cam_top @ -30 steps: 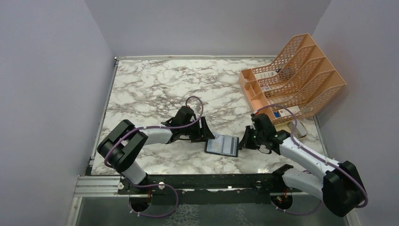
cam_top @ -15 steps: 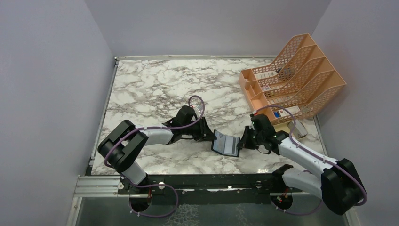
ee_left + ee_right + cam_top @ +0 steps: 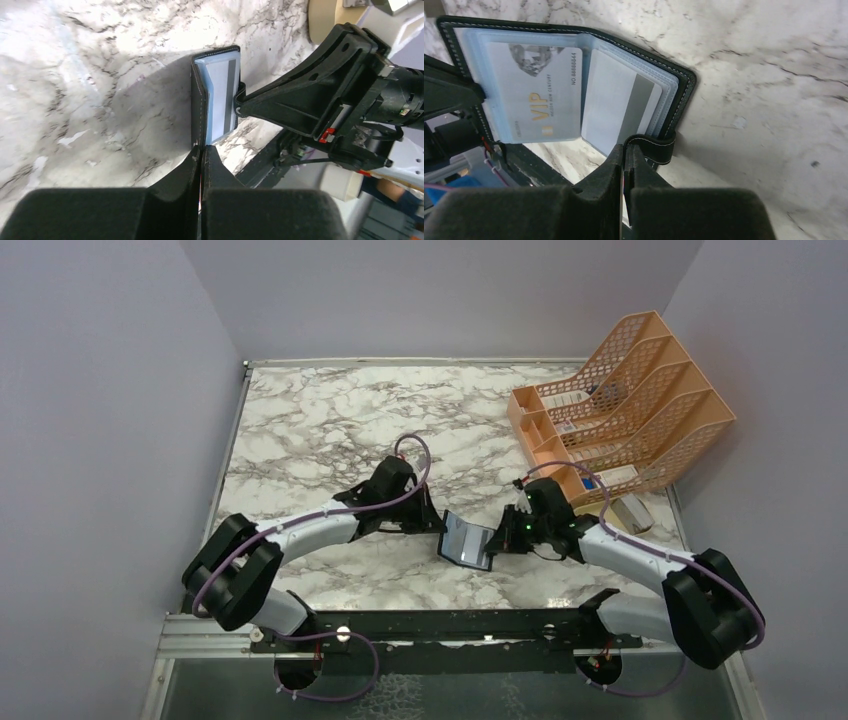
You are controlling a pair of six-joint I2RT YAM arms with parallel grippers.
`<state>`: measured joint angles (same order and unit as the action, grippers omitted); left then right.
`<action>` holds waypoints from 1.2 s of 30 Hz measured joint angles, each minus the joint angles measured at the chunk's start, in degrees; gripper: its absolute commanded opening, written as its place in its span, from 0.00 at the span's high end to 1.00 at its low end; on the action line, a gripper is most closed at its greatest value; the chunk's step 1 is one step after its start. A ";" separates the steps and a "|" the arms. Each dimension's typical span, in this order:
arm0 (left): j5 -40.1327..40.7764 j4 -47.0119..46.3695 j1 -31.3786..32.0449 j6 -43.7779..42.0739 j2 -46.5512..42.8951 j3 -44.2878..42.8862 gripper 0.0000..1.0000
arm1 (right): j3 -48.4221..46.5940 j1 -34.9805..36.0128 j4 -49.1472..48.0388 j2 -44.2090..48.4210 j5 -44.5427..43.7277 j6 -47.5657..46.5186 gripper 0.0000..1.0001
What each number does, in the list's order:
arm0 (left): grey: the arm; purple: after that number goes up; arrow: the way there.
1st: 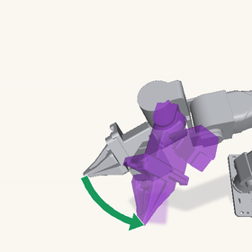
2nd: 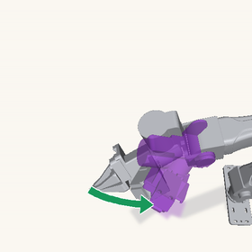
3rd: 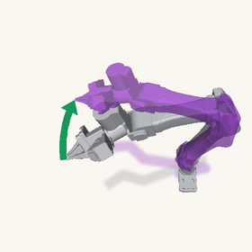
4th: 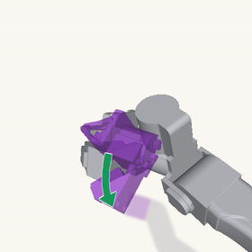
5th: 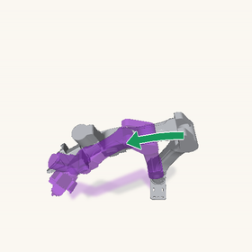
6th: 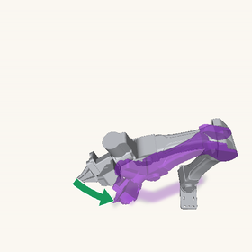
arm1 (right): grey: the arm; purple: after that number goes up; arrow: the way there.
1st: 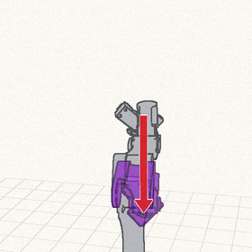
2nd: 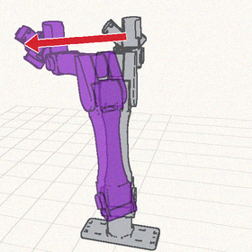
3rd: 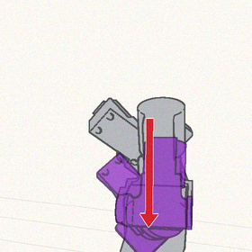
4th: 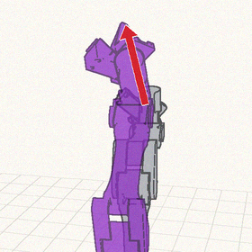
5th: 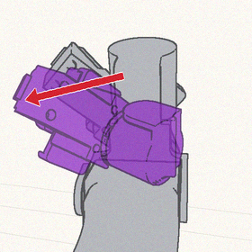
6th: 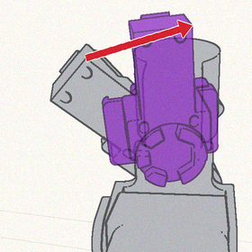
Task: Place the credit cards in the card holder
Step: Close the card holder at the center of the board.
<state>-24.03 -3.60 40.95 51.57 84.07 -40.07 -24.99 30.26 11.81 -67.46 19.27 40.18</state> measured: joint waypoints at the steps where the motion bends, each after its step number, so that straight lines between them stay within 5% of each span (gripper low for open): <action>1: 0.98 2.01 0.00 -0.96 -1.16 -0.50 1.00 | -0.11 0.13 -0.87 -0.94 1.03 -0.11 0.98; 9: 7.50 13.14 0.00 -5.73 -5.20 -2.78 1.00 | -3.39 1.46 -4.11 -4.76 4.02 -1.44 0.94; 15: 8.31 16.06 -0.07 -6.34 -4.66 -3.61 1.00 | -5.38 1.55 -2.36 -5.57 2.40 -3.61 0.82; 18: 8.31 16.46 -0.07 -6.38 -4.07 -4.37 0.82 | -5.38 1.55 -1.55 -5.57 1.36 -4.09 0.79; 22: 7.39 15.54 0.04 -5.95 -4.07 -4.37 0.72 | -5.38 1.55 -0.35 -5.07 -0.44 -4.50 0.78; 36: -1.38 1.62 2.05 -1.66 0.59 -4.39 0.58 | -2.64 1.55 -1.33 0.28 -4.39 -3.89 0.79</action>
<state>-25.41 -1.98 43.00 49.91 84.66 -44.47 -27.64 31.81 10.48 -67.18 14.87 36.29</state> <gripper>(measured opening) 0.408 0.210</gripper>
